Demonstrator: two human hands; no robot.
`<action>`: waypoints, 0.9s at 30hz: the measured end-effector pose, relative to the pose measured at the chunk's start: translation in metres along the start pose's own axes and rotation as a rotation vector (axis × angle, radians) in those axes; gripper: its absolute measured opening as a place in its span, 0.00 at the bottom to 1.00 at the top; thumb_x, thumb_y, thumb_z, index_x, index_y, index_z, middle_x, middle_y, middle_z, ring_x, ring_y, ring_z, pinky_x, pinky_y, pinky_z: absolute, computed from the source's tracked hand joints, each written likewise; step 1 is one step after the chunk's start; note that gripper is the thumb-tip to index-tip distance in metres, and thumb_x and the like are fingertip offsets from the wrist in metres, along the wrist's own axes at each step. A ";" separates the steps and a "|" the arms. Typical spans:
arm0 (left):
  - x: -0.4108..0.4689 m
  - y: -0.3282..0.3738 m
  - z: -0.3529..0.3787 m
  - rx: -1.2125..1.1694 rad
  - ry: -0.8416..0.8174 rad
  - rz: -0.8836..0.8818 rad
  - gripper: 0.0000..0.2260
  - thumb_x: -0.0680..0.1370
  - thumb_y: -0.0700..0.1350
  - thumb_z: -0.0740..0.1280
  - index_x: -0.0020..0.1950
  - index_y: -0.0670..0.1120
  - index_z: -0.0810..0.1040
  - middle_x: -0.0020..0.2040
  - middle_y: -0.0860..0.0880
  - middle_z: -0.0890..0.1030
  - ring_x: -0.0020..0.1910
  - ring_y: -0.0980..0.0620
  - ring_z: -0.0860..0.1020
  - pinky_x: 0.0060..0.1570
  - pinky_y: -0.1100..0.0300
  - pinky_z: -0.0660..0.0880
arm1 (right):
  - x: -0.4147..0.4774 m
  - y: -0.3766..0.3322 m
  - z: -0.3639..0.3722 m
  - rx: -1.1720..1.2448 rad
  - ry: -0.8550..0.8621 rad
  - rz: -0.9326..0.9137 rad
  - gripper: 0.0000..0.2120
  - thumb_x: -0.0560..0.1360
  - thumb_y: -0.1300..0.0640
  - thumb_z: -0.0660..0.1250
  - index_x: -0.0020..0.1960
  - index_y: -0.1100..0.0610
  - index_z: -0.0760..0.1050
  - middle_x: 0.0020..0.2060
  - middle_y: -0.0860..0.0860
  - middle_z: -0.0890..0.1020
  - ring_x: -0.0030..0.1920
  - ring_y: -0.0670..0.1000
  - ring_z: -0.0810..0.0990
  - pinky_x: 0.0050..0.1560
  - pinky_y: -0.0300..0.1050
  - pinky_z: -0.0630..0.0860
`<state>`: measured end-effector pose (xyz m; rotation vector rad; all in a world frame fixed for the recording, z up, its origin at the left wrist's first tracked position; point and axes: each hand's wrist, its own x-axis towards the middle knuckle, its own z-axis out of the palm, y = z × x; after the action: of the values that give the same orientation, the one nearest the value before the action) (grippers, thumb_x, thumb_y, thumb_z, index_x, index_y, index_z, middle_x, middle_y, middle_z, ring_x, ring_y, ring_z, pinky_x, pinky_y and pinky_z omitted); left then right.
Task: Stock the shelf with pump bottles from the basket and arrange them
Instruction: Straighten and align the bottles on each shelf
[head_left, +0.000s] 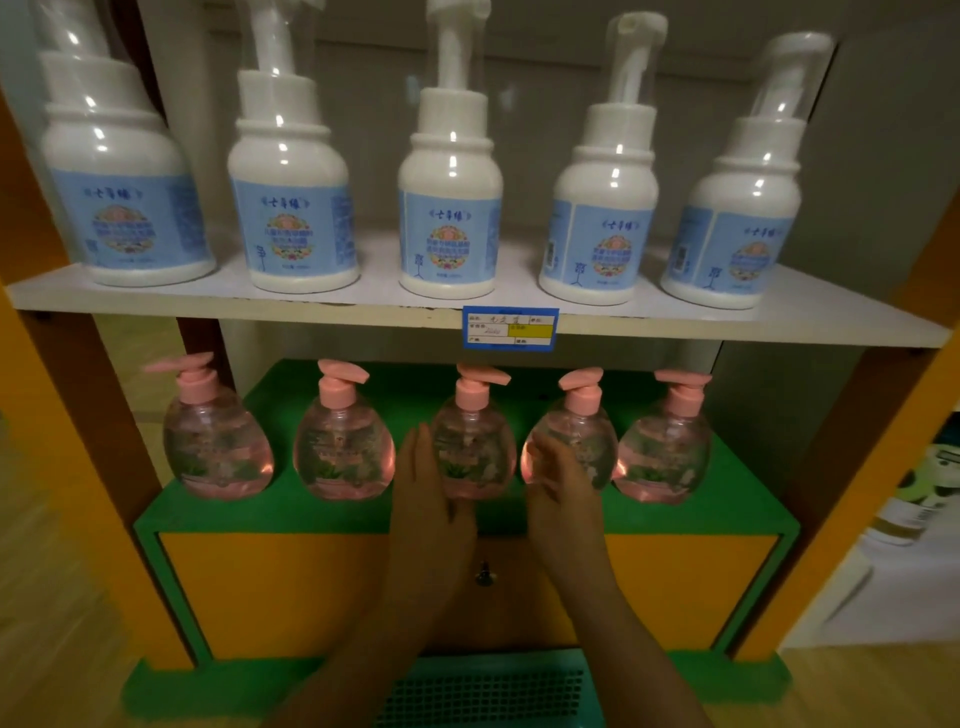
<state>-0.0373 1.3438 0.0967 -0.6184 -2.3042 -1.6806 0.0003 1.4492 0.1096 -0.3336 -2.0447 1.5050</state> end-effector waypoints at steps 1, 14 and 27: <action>-0.006 0.003 0.003 0.003 0.050 0.041 0.29 0.72 0.28 0.61 0.71 0.41 0.59 0.68 0.47 0.66 0.69 0.50 0.64 0.69 0.59 0.60 | 0.002 0.003 -0.006 0.008 0.045 0.021 0.19 0.74 0.72 0.57 0.60 0.56 0.71 0.54 0.49 0.75 0.57 0.50 0.73 0.59 0.44 0.72; -0.002 0.037 0.068 -0.039 -0.271 -0.033 0.30 0.76 0.34 0.59 0.75 0.45 0.49 0.76 0.45 0.57 0.74 0.51 0.56 0.73 0.60 0.56 | 0.012 0.016 -0.047 -0.161 0.118 0.041 0.29 0.75 0.67 0.61 0.73 0.59 0.57 0.70 0.57 0.66 0.71 0.56 0.63 0.71 0.57 0.62; 0.007 0.050 0.085 0.049 -0.287 -0.036 0.31 0.75 0.33 0.58 0.74 0.42 0.48 0.74 0.40 0.56 0.72 0.43 0.61 0.70 0.48 0.64 | 0.018 0.022 -0.065 -0.240 0.013 0.040 0.29 0.75 0.68 0.60 0.74 0.59 0.55 0.73 0.56 0.63 0.73 0.54 0.60 0.73 0.55 0.59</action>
<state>-0.0144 1.4388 0.1150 -0.8622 -2.5556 -1.6380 0.0201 1.5169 0.1077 -0.4788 -2.2240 1.2777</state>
